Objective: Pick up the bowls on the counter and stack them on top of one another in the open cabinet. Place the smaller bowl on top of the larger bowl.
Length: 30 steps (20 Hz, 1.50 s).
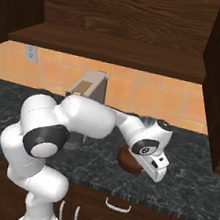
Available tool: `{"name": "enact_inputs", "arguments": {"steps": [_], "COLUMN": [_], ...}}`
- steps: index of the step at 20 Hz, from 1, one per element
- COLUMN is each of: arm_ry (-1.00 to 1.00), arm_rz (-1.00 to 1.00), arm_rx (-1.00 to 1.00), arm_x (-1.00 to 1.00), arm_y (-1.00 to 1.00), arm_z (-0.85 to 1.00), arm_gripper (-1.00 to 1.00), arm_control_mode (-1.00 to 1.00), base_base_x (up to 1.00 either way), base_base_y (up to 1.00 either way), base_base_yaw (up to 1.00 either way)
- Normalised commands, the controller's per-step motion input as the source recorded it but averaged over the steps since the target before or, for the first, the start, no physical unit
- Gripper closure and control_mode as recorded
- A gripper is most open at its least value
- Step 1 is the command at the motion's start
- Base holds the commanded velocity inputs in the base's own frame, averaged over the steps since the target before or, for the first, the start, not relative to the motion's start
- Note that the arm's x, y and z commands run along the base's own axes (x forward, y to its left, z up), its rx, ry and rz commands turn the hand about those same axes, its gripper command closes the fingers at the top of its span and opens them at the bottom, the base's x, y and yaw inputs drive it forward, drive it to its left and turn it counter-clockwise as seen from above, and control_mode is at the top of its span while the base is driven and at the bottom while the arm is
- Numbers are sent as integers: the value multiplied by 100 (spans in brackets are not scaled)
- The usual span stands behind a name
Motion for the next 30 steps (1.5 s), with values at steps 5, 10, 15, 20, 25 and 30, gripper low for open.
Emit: {"name": "enact_inputs", "arguments": {"steps": [5, 10, 15, 20, 25, 30], "arm_ry": [-17, -15, -8, -3, -3, 5], "arm_rz": [-17, -25, -27, -18, -5, 0], "arm_rx": [0, 0, 0, 0, 0, 0], "arm_x": [20, 19, 51, 71, 40, 44], "arm_y": [4, 0, 6, 12, 0, 0], "arm_z": [51, 63, 44, 7, 0, 0], "arm_gripper": [100, 100, 100, 100, 100, 100], "arm_control_mode": [-100, -100, -100, -100, -100, -100], "base_base_x": [0, 0, 0, 0, 0, 0], "base_base_y": [0, 0, 0, 0, 0, 0], "base_base_yaw": [0, 0, 0, 0, 0, 0]}}
